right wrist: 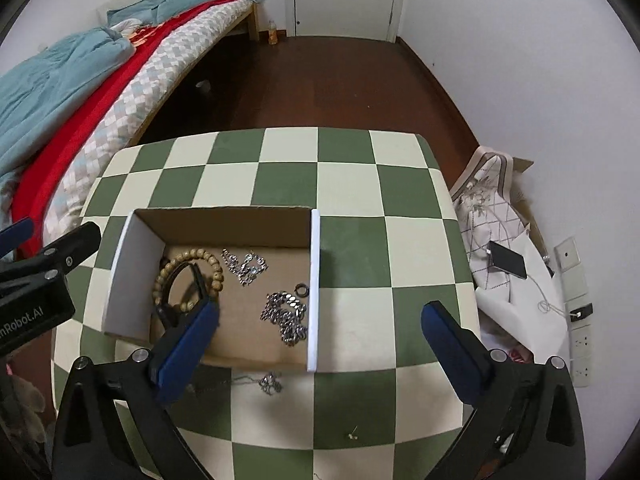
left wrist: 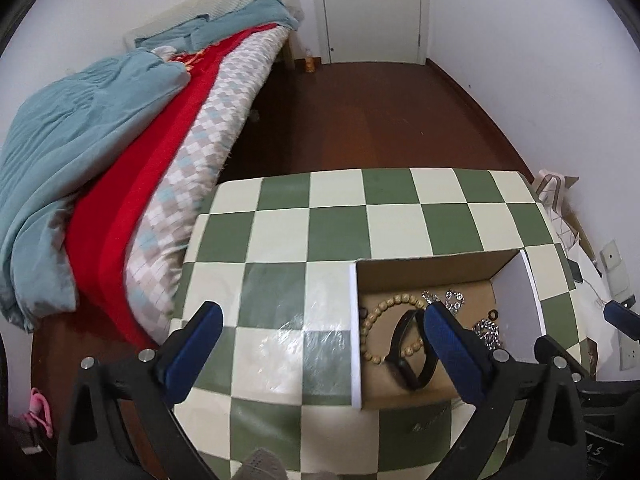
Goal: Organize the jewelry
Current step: 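Lower both rings into the white box while both tools open, then withdraw both tools and move the right tool toward the small silver earring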
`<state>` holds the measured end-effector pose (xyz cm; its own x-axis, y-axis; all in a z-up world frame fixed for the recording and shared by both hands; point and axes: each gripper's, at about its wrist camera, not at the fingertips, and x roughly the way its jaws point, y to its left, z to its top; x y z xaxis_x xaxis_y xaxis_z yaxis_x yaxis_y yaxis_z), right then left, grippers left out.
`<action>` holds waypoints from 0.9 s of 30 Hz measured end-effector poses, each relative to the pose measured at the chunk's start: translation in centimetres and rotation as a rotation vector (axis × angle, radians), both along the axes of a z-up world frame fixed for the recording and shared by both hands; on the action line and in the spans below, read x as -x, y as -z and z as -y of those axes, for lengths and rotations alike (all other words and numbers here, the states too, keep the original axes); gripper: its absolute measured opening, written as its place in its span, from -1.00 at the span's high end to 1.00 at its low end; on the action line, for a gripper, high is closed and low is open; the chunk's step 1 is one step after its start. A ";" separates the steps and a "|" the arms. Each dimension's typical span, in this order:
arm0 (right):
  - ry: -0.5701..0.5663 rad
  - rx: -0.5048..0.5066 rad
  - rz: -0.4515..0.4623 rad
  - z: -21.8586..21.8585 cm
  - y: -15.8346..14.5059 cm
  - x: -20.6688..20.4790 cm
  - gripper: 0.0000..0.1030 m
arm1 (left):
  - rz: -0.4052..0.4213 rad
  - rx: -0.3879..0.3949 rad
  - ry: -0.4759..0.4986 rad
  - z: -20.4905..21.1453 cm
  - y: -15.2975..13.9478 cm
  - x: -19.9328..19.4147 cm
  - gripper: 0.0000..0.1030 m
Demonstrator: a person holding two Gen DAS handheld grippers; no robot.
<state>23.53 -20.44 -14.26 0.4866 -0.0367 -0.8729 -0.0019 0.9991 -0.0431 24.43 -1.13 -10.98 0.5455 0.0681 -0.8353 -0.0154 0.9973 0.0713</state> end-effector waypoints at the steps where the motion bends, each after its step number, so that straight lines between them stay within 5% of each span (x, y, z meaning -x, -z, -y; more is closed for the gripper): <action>1: 0.001 -0.008 0.007 0.0 -0.2 0.4 -1.00 | 0.018 -0.007 -0.006 -0.2 -0.4 0.6 -0.99; 12: 0.096 -0.136 0.086 4.7 -1.2 7.0 -1.00 | 0.173 -0.057 -0.053 -0.7 -2.3 8.2 -0.99; 22: 0.214 -0.185 -0.028 9.7 7.2 10.1 -0.99 | 0.029 -0.097 -0.069 1.1 5.6 10.7 -0.99; 27: 0.184 -0.198 -0.024 8.0 10.1 10.0 -0.20 | -0.014 -0.080 -0.067 1.9 8.3 10.4 -0.98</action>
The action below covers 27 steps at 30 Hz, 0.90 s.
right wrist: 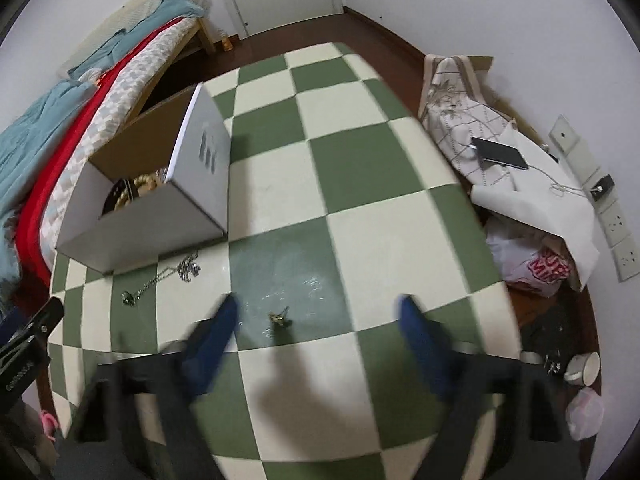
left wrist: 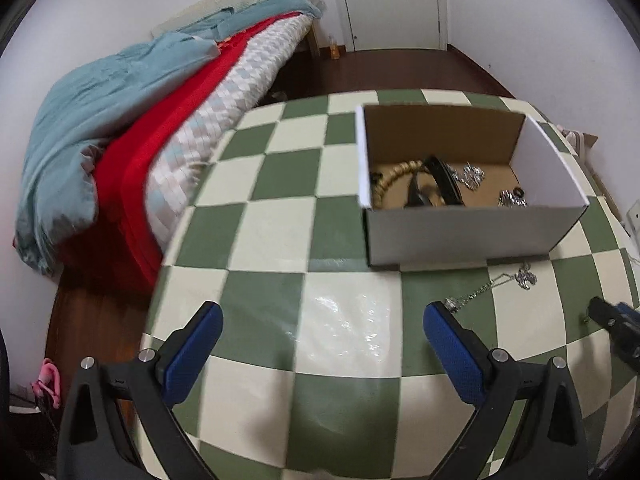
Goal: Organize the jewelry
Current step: 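Withdraw both tools and move the right tool toward the small silver earring, then grasp the small earring with the right tool while the left tool grasps the silver necklace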
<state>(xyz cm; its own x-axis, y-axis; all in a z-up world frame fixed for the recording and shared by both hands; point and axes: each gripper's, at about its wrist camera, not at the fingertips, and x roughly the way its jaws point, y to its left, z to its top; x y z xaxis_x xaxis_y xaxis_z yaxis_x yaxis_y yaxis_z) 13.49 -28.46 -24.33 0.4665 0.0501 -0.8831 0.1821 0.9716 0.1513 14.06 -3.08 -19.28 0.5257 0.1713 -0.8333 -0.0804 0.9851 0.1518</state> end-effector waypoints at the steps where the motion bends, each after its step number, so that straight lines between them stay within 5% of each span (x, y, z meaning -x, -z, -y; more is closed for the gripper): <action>1: -0.001 -0.009 -0.001 -0.3 0.5 0.0 -0.11 | -0.010 0.019 0.008 0.1 0.4 -0.1 -0.98; 7: -0.011 0.089 0.063 -2.9 0.9 0.6 0.12 | -0.042 0.090 0.047 1.3 2.0 -0.1 -0.81; 12: -0.019 0.156 0.073 -3.7 0.8 1.1 0.81 | -0.042 0.100 0.075 2.7 2.5 -0.6 -0.80; 20: -0.007 0.117 0.069 -2.7 0.7 0.9 0.82 | -0.038 0.088 0.128 4.6 3.3 -1.7 -0.79; 25: -0.011 0.116 0.066 -2.5 0.8 0.9 0.82 | -0.051 0.120 0.153 5.2 3.8 -1.9 -0.14; 27: -0.013 0.117 0.064 -2.5 0.8 0.9 0.82 | -0.046 0.145 0.181 5.4 3.7 -1.9 0.47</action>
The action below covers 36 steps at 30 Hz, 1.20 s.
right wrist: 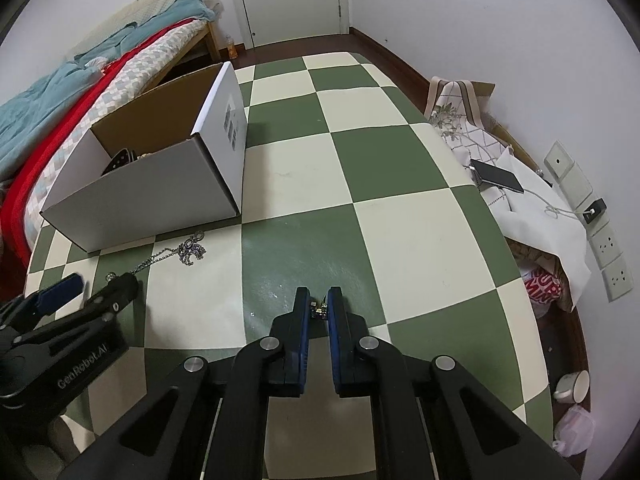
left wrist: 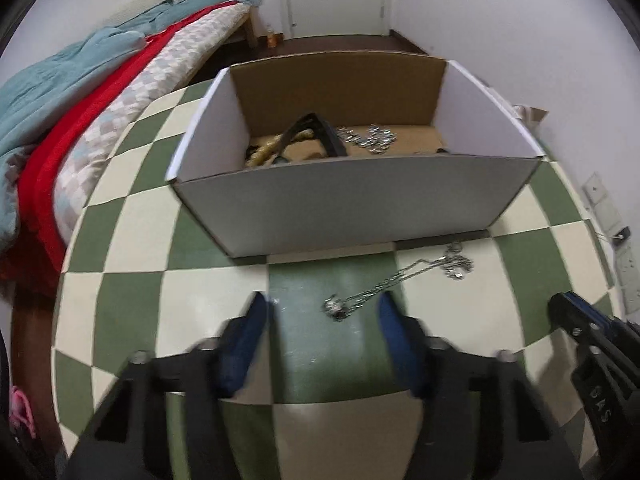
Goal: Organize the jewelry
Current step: 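Grasp the small earring with the right tool while the left tool grasps the silver necklace, then carry the earring and necklace over the white box with both tools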
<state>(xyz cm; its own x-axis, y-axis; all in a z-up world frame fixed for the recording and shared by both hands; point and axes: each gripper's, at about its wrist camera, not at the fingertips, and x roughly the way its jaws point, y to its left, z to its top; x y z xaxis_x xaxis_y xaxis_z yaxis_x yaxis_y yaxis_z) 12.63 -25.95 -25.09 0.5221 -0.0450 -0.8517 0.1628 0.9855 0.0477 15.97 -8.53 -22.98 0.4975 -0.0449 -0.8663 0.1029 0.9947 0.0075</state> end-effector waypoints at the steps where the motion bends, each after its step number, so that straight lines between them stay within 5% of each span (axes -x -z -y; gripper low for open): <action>1: -0.001 0.000 -0.001 0.0 0.0 0.0 0.82 | 0.001 0.007 0.012 0.2 -0.1 0.0 0.65; 2: -0.001 -0.001 -0.001 0.1 0.0 0.0 0.82 | -0.001 0.004 0.027 0.5 -0.1 0.0 0.81; 19: 0.009 -0.163 0.023 1.1 -2.4 2.7 0.82 | -0.010 0.045 0.013 -4.6 -3.5 5.5 0.82; 36: -0.143 -0.216 0.125 -2.7 -12.3 -0.3 0.82 | 0.156 0.133 0.105 -4.5 -16.3 3.4 0.82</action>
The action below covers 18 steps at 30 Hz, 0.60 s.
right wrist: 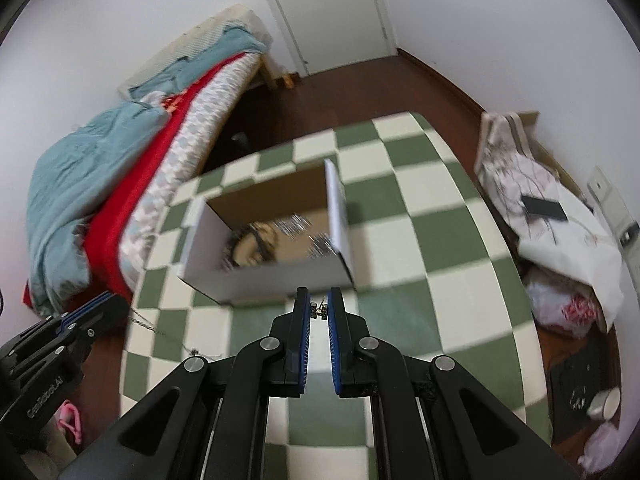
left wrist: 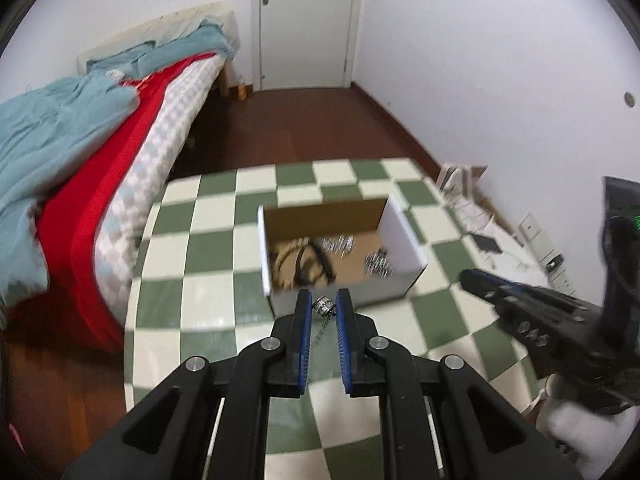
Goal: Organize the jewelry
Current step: 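Carry the earring and necklace over the white box with both tools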
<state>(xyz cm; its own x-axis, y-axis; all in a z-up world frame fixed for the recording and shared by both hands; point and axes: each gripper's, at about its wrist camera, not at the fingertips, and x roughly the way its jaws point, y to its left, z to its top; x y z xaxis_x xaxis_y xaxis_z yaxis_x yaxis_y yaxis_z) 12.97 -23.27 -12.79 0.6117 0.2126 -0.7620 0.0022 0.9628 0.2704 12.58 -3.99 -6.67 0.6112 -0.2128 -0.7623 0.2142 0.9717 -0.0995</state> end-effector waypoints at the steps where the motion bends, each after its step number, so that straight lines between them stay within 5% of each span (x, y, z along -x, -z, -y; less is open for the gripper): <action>1: -0.010 -0.001 0.003 -0.3 -0.5 -0.5 0.82 | 0.011 0.006 0.008 0.1 -0.9 -0.5 0.82; 10: -0.054 -0.042 -0.023 -1.5 -2.5 -6.8 0.82 | 0.014 0.069 0.061 1.1 -5.5 -7.1 0.82; 18: -0.065 -0.089 -0.146 -1.2 0.2 -13.3 0.83 | -0.126 0.089 0.073 2.8 -2.5 -14.4 0.82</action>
<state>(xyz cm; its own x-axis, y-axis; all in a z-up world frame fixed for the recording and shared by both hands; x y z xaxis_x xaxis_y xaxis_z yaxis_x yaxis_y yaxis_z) 26.28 -22.06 -13.03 0.4783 0.3191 -0.8182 -0.0138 0.9343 0.3563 26.97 -6.76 -4.15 0.4927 -0.3232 -0.8079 0.2641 0.9402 -0.2151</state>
